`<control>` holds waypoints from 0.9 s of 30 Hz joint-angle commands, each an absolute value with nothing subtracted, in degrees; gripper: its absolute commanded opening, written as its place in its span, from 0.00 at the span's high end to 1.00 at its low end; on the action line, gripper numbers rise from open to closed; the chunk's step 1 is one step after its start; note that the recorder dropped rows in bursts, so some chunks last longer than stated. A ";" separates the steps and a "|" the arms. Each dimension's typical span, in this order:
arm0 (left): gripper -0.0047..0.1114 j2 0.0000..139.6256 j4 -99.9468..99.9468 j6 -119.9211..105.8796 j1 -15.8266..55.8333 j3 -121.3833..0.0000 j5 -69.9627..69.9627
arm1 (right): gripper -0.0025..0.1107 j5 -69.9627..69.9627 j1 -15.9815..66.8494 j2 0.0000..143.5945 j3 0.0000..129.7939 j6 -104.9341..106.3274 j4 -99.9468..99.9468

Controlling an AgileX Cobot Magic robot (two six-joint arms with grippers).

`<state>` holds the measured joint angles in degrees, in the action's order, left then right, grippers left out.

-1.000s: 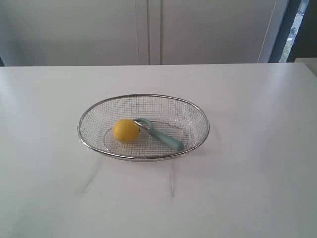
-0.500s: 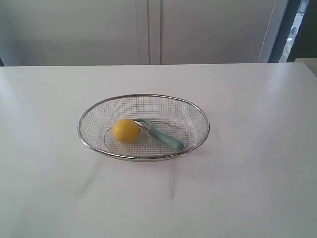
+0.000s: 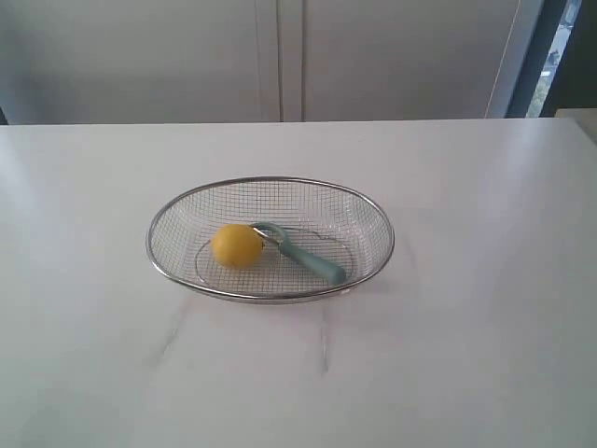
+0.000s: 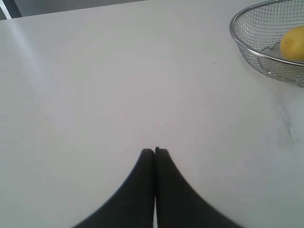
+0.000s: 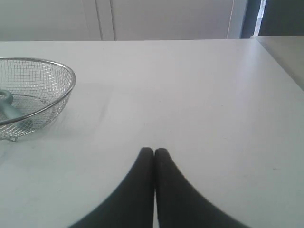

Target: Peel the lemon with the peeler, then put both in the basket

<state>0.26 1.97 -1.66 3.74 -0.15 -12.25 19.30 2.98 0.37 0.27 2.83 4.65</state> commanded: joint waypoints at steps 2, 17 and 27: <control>0.96 0.00 2.01 -1.46 4.07 0.00 -12.04 | 0.98 19.18 2.66 0.00 0.00 -8.04 -4.10; 0.96 0.00 2.01 -1.46 4.07 0.00 -12.04 | 0.98 17.88 2.66 0.00 0.00 -4.95 -4.76; 0.96 0.00 2.01 -1.46 4.07 0.00 -12.04 | 0.98 17.88 1.62 0.00 0.00 -4.95 -4.86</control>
